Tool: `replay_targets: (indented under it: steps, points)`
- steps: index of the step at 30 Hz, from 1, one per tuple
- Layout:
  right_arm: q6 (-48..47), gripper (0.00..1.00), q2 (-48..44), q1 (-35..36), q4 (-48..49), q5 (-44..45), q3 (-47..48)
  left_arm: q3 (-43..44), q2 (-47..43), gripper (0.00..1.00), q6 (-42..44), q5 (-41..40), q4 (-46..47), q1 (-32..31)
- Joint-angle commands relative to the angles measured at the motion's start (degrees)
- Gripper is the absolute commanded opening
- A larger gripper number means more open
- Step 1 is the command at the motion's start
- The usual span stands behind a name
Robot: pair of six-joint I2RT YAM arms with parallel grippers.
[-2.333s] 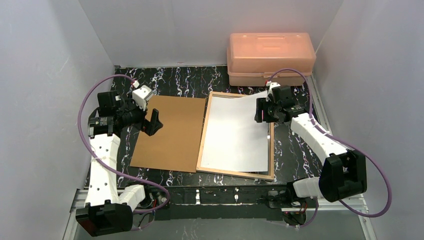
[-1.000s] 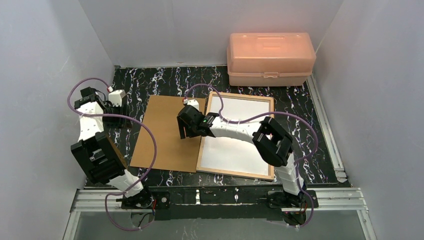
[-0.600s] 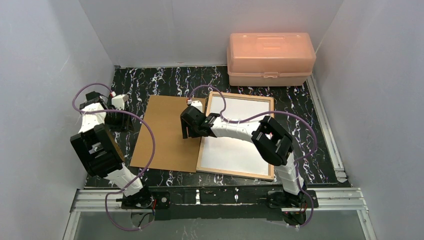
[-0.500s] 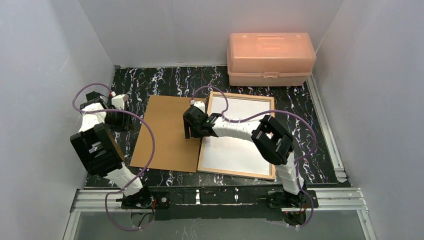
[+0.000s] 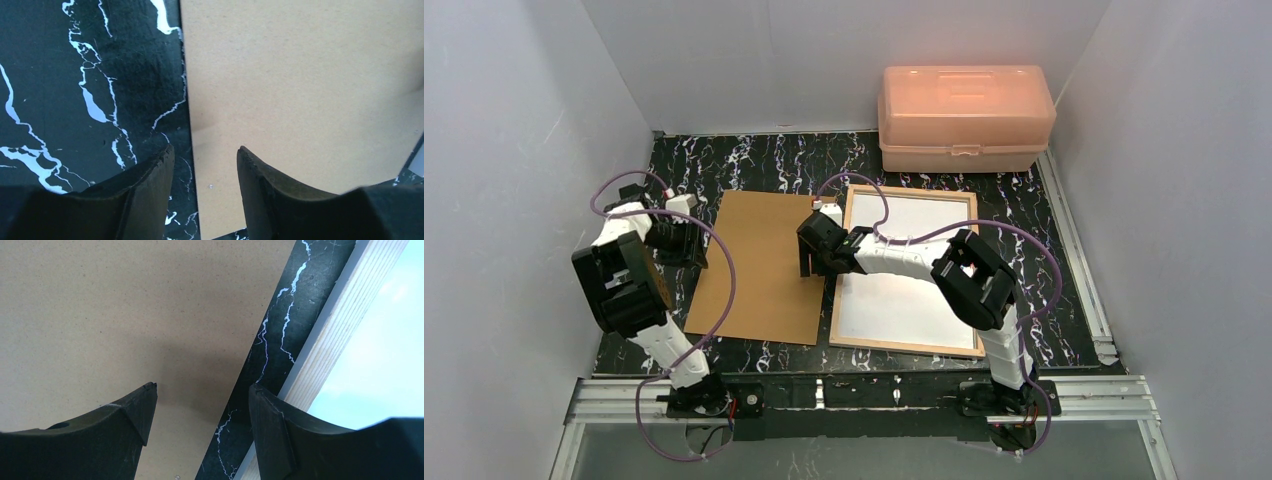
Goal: Put the photo into the frame
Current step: Move the photo frame item to the center of the board.
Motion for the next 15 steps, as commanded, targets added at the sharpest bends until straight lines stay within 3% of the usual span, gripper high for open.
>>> replay_targets:
  steps: [1, 8, 15]
  points:
    - [3.0, 0.75, -0.7, -0.4, 0.2, -1.0, 0.6, 2.2, 3.6, 0.43, -3.6, -4.9, 2.9, -0.6]
    - [6.5, 0.77, -0.9, -0.3, 0.1, 0.1, 0.5, 3.0, 8.0, 0.26, -6.2, -10.4, 8.6, -2.4]
    - [9.2, 0.77, -0.3, 0.0, 2.0, -0.7, -0.5, 1.2, 9.5, 0.23, -5.2, -11.1, 10.2, -4.5]
